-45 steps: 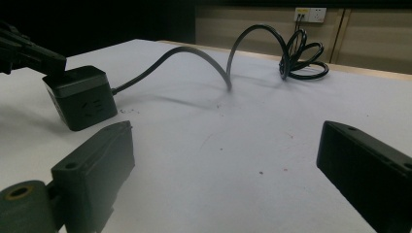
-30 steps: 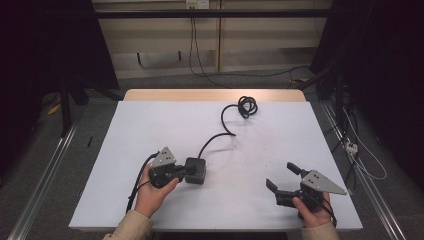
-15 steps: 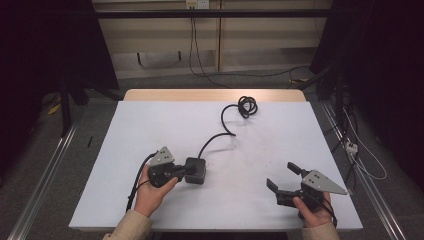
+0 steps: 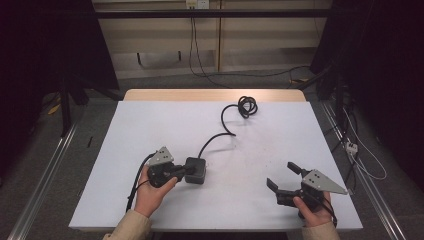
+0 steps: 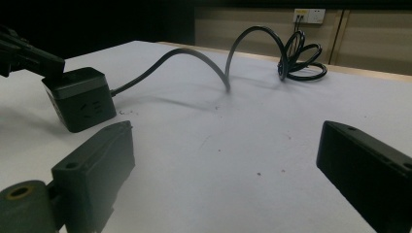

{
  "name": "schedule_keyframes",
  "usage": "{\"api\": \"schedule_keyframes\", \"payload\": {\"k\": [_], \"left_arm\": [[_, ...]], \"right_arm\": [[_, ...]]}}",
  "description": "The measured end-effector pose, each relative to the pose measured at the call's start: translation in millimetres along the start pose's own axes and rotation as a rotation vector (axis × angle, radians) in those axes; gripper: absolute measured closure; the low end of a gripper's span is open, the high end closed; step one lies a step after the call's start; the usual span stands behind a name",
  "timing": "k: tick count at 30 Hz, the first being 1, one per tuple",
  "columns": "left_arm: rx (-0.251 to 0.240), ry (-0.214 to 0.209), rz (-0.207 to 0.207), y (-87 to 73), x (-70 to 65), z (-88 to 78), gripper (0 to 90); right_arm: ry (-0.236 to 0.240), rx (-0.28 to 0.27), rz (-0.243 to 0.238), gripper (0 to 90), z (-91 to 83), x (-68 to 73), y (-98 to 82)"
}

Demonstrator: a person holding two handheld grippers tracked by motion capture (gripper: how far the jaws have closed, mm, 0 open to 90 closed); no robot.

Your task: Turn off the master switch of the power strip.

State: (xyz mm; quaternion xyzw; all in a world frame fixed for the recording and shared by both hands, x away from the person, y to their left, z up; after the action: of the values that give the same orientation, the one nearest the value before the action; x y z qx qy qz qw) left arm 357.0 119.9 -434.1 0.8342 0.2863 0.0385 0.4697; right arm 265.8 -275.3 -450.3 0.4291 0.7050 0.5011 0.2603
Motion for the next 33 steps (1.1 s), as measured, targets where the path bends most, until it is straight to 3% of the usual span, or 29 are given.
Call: {"api": "schedule_keyframes", "payload": {"k": [16, 20, 33], "left_arm": [[-0.017, -0.032, -0.022, 0.5, -0.4, -1.1, 90.0], [-0.014, -0.02, -0.005, 0.7, -1.7, -0.8, 90.0], [-0.025, -0.032, -0.015, 0.6, -1.6, -0.6, 90.0]], "right_arm": [[0.003, 0.001, 0.003, 6.2, 0.7, 0.4, 0.2], [0.002, 0.003, 0.001, 6.2, 1.1, 0.1, -0.1], [0.003, 0.001, -0.003, 6.3, 1.2, 0.3, -0.3]]}}
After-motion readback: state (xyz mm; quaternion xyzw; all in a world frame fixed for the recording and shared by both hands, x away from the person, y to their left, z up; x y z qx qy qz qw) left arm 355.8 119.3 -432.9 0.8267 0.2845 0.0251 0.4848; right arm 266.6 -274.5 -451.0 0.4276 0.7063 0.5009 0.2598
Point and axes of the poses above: each handheld gripper's, and its own axes: z roughly forward along the jaws, y roughly out of its top, x roughly to its left, the point moved 1 cm from there along z, roughly forward along the jaws, and after that the axes turned 7 degrees about x, right-handed, at the moved point
